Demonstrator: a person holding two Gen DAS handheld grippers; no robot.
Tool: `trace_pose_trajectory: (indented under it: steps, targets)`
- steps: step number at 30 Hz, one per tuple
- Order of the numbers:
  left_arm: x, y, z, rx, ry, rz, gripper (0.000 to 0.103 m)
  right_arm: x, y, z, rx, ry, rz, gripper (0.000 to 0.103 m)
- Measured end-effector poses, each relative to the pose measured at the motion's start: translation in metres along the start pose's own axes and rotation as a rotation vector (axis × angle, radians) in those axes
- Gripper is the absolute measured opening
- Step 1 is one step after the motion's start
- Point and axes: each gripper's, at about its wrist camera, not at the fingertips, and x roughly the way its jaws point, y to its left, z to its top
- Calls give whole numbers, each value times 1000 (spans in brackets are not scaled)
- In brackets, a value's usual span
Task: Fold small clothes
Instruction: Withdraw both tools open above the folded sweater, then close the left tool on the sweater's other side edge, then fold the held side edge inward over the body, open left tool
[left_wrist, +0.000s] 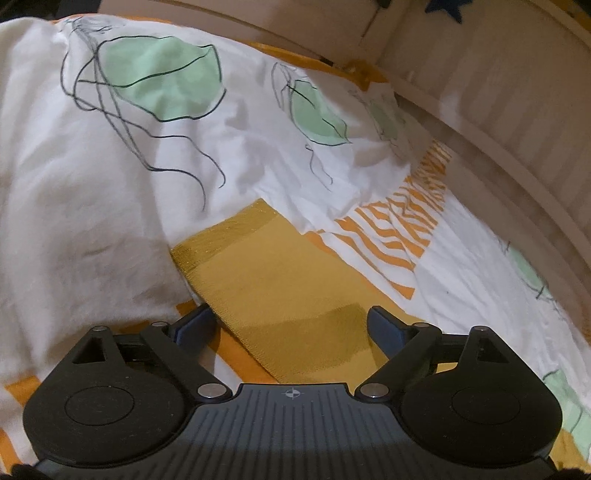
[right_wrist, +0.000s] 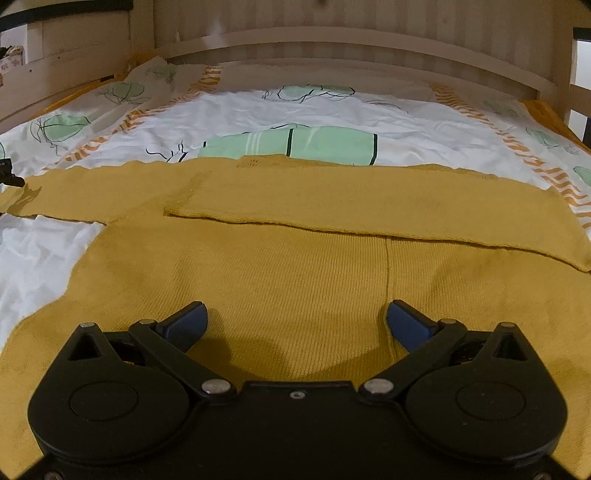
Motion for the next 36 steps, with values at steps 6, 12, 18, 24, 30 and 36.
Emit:
trace_pose_trajectory:
  steps: [6, 12, 18, 24, 30, 36]
  targets:
    - [-5, 12, 6, -87, -2, -6, 3, 0, 0, 0, 2, 0, 2, 103]
    - [-22, -11, 13, -59, -37, -31, 3, 0, 0, 0, 2, 0, 2, 103]
    - [-57, -56, 23, -55, -70, -143, 3, 1, 0, 1, 5, 3, 5, 103]
    - [-102, -120, 17, 40, -102, -255, 3, 2, -1, 5, 10, 24, 12, 103]
    - [-139, -189, -5, 131, -108, -372, 3, -4, -13, 18, 49, 55, 71, 103]
    - [-162, -257, -44, 272, -76, -484, 3, -34, -51, 40, 88, 6, 108, 102]
